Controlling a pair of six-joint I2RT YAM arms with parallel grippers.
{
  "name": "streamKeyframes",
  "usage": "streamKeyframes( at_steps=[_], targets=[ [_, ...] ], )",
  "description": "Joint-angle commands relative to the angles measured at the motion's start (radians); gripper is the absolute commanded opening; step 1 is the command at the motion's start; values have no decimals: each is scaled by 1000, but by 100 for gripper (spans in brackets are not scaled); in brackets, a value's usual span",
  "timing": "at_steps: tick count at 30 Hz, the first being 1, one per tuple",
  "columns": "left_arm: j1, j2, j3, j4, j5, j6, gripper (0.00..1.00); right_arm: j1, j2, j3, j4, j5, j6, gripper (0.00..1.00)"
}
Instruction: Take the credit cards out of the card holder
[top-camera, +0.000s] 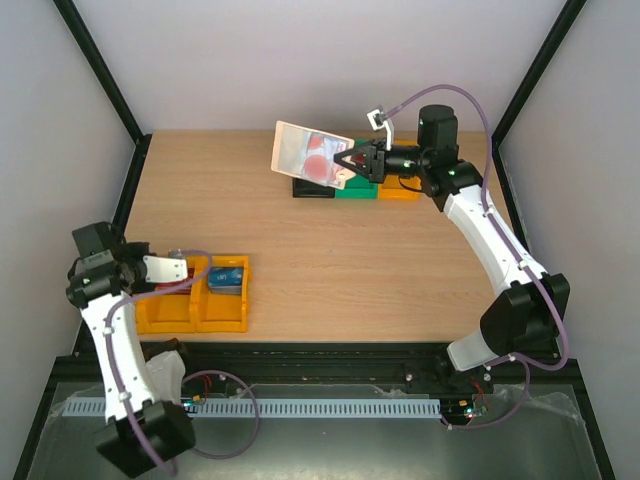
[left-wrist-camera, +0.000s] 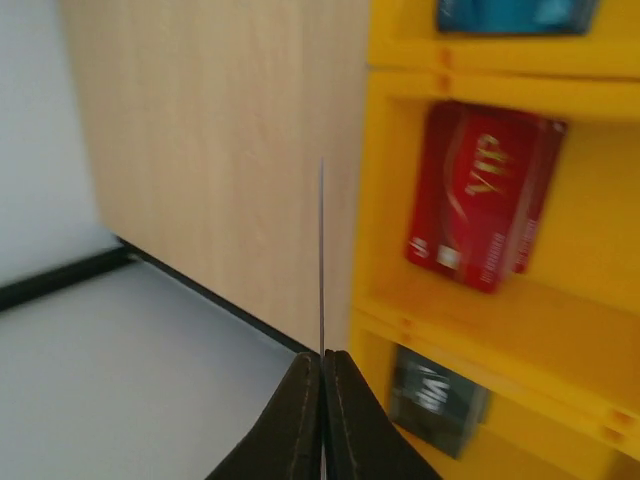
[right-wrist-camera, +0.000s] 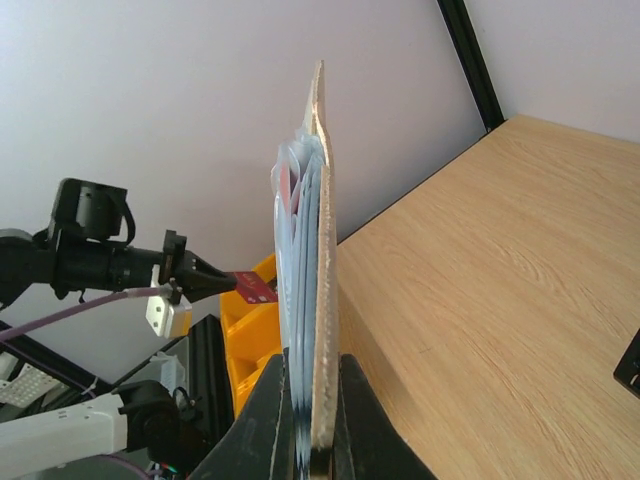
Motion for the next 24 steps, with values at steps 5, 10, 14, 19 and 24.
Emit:
streamKeyframes(
  at_steps=[5,10,14,19,24],
  targets=[
    [183,88,-65,-70,208,372,2,-9,-49,-48,50,-36,-14,2],
    [175,93,-154,9,233,478,2,-10,-36,-24,32,-40,-21,2],
    [174,120,-216,115,242,525,2,-14,-40,-43,26,-40,-45,2],
    [173,176,-209,111,240,611,2,-21,-16,-28,42,-57,-21,2],
    [172,238,-233,179,248,704,2,-26,16,4,19,-62,-21,2]
  ],
)
